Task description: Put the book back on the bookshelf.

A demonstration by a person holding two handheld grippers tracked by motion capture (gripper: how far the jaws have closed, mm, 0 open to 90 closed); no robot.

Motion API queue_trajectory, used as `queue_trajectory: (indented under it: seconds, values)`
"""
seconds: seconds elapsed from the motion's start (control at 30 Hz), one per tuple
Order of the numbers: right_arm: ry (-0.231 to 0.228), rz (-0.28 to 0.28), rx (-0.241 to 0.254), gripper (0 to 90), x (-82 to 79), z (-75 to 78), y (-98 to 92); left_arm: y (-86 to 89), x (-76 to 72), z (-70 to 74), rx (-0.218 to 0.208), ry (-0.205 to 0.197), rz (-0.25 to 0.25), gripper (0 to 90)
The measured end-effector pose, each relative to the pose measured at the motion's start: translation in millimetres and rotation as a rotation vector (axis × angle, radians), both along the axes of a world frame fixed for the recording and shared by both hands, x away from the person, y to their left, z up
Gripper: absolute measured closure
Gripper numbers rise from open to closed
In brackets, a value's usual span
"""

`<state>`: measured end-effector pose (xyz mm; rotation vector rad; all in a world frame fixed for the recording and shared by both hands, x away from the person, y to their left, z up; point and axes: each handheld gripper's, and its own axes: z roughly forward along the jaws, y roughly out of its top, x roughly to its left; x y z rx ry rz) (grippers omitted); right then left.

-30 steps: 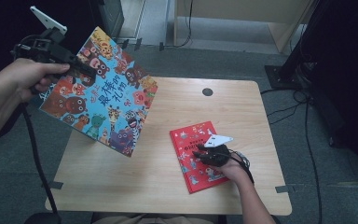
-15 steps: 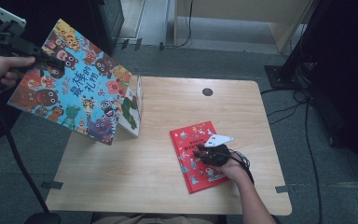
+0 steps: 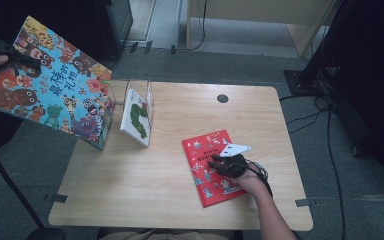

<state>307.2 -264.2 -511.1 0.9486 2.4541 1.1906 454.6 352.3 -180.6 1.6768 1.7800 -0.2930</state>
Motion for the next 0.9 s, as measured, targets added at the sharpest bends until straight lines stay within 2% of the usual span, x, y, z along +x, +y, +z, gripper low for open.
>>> queue_trajectory:
  seconds: [0.03, 0.07, 0.2, 0.3, 0.6, 0.7, 0.8, 0.9]
  values:
    - [0.000, 0.000, 0.000, 66.7, 0.0, 0.0, 0.0, 1.8, 1.5, -0.9, 0.001, 0.009, -0.007, 81.8]
    - [0.001, 0.002, 0.001, 66.8, 0.2, 0.1, -0.3, 3.1, 2.3, -1.2, 0.002, 0.004, 0.012, 81.8]
    - [0.003, 0.000, 0.004, 67.2, 0.8, 0.1, -0.8, 9.9, 4.8, -2.6, 0.022, 0.013, 0.026, 81.8]
    - [0.006, -0.002, 0.007, 67.6, 0.9, 0.0, -0.9, 10.8, 6.5, -4.0, 0.058, 0.017, 0.043, 81.8]
    - [0.002, -0.002, 0.002, 67.7, 0.6, 0.1, -0.7, 5.1, 14.9, -15.8, 0.144, 0.049, 0.041, 81.7]
    - [0.006, -0.003, 0.008, 68.1, 1.1, -0.1, -1.0, 2.1, 17.2, -24.6, 0.144, 0.053, 0.034, 81.6]
    - [0.007, -0.004, 0.008, 68.2, 1.0, -0.1, -1.1, -0.4, 19.7, -36.0, 0.120, 0.061, 0.030, 81.6]
    - [0.005, -0.004, 0.004, 68.2, 0.7, 0.1, -0.8, -4.6, 22.8, -45.3, 0.148, 0.071, 0.027, 81.5]
